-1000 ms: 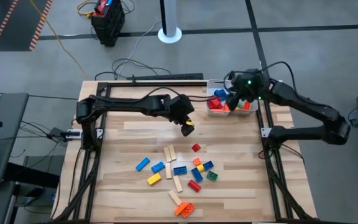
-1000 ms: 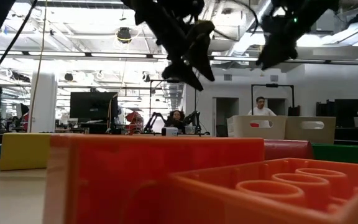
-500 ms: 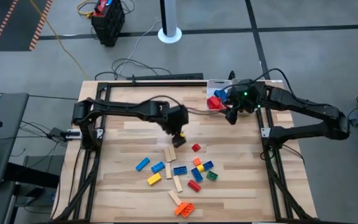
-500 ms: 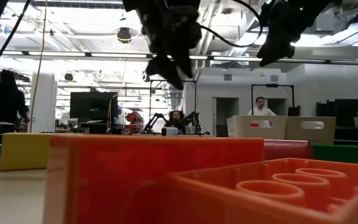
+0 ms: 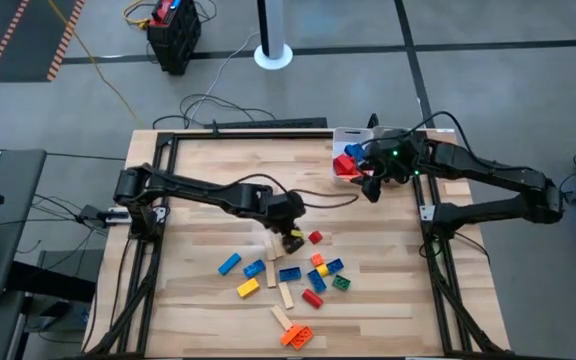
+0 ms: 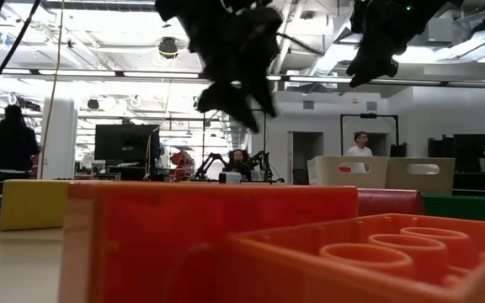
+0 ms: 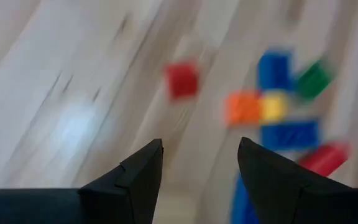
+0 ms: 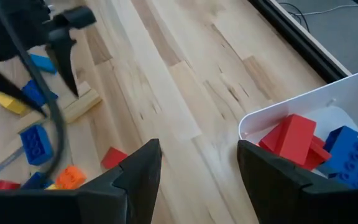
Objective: Sort blocks by size
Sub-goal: Put the small red triangular wooden block into the gray bin
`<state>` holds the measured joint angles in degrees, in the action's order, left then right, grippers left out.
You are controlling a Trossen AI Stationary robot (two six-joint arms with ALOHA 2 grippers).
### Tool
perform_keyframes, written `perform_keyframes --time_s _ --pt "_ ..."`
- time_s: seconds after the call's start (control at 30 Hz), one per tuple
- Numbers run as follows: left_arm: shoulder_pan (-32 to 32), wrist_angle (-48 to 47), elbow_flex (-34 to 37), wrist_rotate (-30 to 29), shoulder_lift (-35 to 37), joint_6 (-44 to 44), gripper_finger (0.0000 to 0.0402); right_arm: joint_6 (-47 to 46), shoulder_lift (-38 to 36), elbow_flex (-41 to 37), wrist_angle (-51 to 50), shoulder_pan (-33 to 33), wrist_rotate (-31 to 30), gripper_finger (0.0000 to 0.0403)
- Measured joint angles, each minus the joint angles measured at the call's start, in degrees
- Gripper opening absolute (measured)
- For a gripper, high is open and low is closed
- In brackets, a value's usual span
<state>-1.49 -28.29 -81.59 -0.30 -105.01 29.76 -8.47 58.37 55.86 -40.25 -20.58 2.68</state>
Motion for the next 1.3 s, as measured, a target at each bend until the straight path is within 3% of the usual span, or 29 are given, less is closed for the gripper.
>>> perform_keyframes --time_s 0.13,0.27,0.33,0.53,0.7,1.3 --pt "1.0 7.8 0.8 -3.1 -0.1 2.1 0.0195 -3.2 0.0 0.0 0.1 0.4 -0.6 0.0239" --pt "0.9 8.2 0.8 -10.6 -0.1 -0.2 0.0196 -5.6 -0.1 0.0 0.1 1.2 -4.0 0.0239" --pt "0.8 8.5 0.8 -11.6 -0.1 -2.3 0.0203 -6.0 -0.4 0.0 0.4 1.3 -4.5 0.0239" --pt "0.8 10.8 0.8 -11.9 -2.7 -2.1 0.0258 -6.1 -0.4 0.0 3.2 1.2 -4.6 0.0239" --pt "0.6 16.1 0.8 -8.7 -7.2 0.9 0.0296 -5.2 -0.4 0.0 4.3 0.1 -4.7 0.0239" --pt "-1.3 22.5 0.7 -9.0 -16.9 -0.4 0.0297 -6.5 -0.7 1.4 4.7 1.7 -4.4 0.0239"
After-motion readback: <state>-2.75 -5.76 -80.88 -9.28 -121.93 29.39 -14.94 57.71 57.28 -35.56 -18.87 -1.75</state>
